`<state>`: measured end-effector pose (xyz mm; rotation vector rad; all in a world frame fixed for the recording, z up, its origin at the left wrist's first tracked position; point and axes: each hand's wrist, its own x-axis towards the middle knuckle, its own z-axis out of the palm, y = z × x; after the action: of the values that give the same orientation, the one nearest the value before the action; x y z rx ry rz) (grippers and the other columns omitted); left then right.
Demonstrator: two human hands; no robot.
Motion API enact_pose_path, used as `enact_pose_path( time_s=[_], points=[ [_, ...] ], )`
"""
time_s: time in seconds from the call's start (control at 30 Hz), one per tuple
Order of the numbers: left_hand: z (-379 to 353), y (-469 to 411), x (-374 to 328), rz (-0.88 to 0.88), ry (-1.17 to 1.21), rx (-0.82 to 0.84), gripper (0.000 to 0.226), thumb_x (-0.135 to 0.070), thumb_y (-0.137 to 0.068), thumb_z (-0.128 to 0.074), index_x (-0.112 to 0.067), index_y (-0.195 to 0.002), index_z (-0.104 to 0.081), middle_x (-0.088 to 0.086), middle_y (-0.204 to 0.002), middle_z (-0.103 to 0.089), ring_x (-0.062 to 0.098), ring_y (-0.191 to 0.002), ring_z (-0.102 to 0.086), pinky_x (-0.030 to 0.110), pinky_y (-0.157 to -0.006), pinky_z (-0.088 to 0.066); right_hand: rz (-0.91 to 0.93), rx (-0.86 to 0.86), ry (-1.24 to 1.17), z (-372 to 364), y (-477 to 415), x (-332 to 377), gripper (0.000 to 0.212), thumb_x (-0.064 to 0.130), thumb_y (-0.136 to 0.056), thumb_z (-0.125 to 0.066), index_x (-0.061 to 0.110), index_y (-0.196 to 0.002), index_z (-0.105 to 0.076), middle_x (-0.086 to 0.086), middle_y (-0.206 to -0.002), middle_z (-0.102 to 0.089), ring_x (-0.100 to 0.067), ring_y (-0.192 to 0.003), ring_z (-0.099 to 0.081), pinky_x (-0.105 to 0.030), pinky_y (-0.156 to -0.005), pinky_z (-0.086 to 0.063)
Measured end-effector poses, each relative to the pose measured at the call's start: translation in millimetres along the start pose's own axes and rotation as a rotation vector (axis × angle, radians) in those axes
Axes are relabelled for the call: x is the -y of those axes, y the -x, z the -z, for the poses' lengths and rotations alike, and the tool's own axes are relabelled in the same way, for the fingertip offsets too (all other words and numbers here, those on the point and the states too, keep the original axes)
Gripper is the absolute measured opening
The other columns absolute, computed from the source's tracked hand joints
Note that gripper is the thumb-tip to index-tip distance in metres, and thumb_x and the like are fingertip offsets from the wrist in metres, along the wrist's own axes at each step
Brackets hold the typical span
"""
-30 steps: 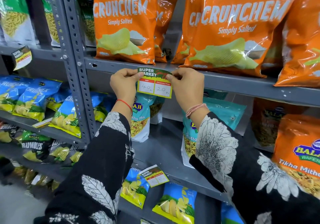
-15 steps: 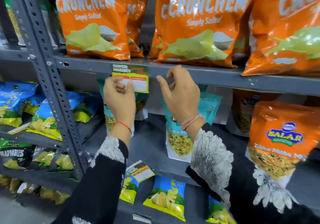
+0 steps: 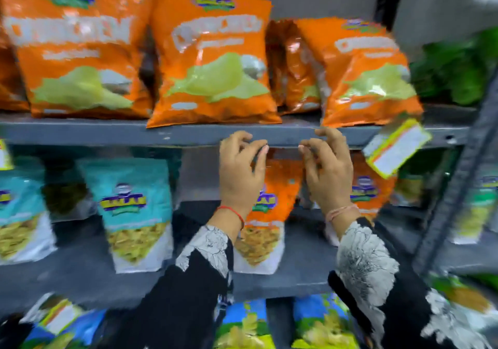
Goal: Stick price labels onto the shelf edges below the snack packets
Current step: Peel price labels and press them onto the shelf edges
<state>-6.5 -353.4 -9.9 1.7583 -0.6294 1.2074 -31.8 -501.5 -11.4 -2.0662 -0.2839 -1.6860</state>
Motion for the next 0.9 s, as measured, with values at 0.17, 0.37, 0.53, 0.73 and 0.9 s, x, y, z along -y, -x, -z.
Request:
enact_pose_path(
  time_s=[0.17, 0.37, 0.53, 0.73, 0.9],
  points=[
    [-73.2, 0.9, -63.7, 0.231, 0.188, 0.068, 0.025, -0.029, -0.079, -0.056, -0.005, -0.076, -0.064, 0.02, -0.073, -0.072, 0.031, -0.072, -0.066, 0.036, -0.07, -0.046, -0.143, -0.155, 0.052, 65.5, -38.6, -75.9, 0.015, 0.015, -0.083, -0.055, 0.004, -0.09, -0.063, -0.029, -0.1, -0.059, -0.026, -0.096, -0.047, -0.027, -0.088, -0.036],
    [-124.4, 13.3, -106.3, 0.505, 0.226, 0.186, 0.03, -0.037, -0.073, -0.067, -0.008, -0.064, -0.067, 0.018, -0.069, -0.073, 0.03, -0.07, -0.067, 0.037, -0.066, -0.052, -0.241, 0.092, 0.121, 104.7, -74.4, -122.2, 0.022, 0.011, -0.072, -0.069, -0.002, -0.09, -0.066, -0.029, -0.091, -0.064, -0.039, -0.089, -0.059, -0.038, -0.08, -0.041],
    [-155.0, 15.2, -118.1, 0.902, 0.598, 0.179, 0.007, -0.009, -0.073, -0.07, -0.002, -0.072, -0.067, 0.007, -0.064, -0.063, 0.029, -0.068, -0.062, 0.043, -0.071, -0.056, -0.296, 0.149, -0.05, 118.0, -83.3, -123.7, 0.015, 0.004, -0.066, -0.075, -0.001, -0.076, -0.066, -0.008, -0.076, -0.057, -0.018, -0.074, -0.052, -0.018, -0.067, -0.039],
    [-152.4, 23.8, -128.6, 0.663, 0.442, 0.049, 0.015, -0.015, -0.074, -0.07, -0.003, -0.083, -0.07, 0.012, -0.083, -0.072, 0.014, -0.064, -0.063, 0.023, -0.063, -0.055, -0.104, 0.118, -0.076, 124.2, -49.6, -124.1, 0.009, 0.004, -0.065, -0.072, 0.007, -0.064, -0.063, 0.01, -0.066, -0.053, -0.009, -0.073, -0.046, -0.013, -0.063, -0.034],
    [-139.0, 44.3, -133.2, 0.527, 0.428, 0.072, 0.01, -0.009, -0.077, -0.066, -0.002, -0.084, -0.069, 0.002, -0.076, -0.065, -0.011, -0.057, -0.059, 0.001, -0.049, -0.042, -0.255, -0.038, -0.204, 135.0, -28.1, -129.0, 0.009, 0.001, -0.068, -0.072, 0.004, -0.071, -0.064, 0.001, -0.07, -0.058, -0.01, -0.069, -0.05, -0.029, -0.064, -0.045]
  ],
)
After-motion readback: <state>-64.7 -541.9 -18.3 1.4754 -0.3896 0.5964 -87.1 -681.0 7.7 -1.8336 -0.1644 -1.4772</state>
